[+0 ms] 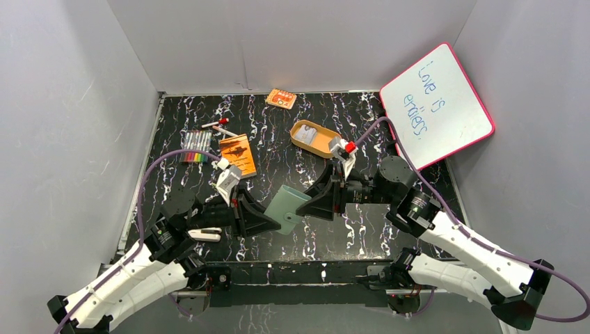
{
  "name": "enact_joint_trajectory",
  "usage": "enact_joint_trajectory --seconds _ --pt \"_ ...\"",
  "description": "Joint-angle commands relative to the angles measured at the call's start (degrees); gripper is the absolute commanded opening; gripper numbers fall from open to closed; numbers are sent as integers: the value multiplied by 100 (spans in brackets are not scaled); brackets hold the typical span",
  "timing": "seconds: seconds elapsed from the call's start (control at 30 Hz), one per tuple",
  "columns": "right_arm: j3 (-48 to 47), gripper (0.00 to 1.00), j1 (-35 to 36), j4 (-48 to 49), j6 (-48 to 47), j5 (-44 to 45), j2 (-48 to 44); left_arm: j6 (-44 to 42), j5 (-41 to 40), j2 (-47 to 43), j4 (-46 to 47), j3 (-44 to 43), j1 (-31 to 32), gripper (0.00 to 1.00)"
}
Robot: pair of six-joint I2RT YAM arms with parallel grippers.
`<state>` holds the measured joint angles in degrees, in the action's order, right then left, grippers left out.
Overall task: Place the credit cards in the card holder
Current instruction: Place the card holder at the center of the board.
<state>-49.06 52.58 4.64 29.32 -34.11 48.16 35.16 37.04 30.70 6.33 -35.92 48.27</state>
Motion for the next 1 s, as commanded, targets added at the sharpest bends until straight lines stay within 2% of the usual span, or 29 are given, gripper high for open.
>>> enact_joint_trajectory --seconds 0.0,0.1,0.2,0.23,0.27,0.3,0.33,0.4,0.43,0.5,0.57,0.63,0.8,0.9,0.97 --pt "-46 45 2 717 213 -192 -77 -39 106 0 178 -77 19 0" --pt "96 30 7 1050 425 -255 -61 -59 63 26 152 -73 16 0" --pt "229 5 5 1306 552 -194 -65 -115 -47 71 33 -87 21 0" --pt "245 0 3 1276 525 -76 -80 -164 -169 79 -94 -116 17 0" --pt "236 0 7 1169 464 116 -109 -249 -471 87 -318 -166 16 12" --pt "209 0 4 1015 361 326 -130 -345 -880 78 -656 -253 16 35" --pt "167 0 6 794 258 628 -140 -435 -1629 65 -1193 -349 16 54" --pt "79 0 5 238 97 1572 -130 -404 -3625 50 -2339 -495 18 78" --pt "6 0 1 -149 58 2137 -65 -279 -4562 63 -2924 -574 21 83" --pt "-110 0 -8 -857 5 3144 153 -55 -5495 140 -3803 -729 16 86" --pt "-127 0 -22 -1170 2 3743 474 216 -5855 177 -4149 -819 16 87" --pt "1 0 -76 -1056 54 3899 800 378 -6019 173 -4252 -845 23 87" --pt "415 0 -311 60 564 3224 1831 640 -6553 -135 -4227 -704 16 89" --pt "422 0 -319 845 869 2460 2518 525 -6744 -473 -4129 -633 16 90" --pt "440 0 -321 1156 1100 2328 2886 370 -6728 -653 -4033 -578 16 90"
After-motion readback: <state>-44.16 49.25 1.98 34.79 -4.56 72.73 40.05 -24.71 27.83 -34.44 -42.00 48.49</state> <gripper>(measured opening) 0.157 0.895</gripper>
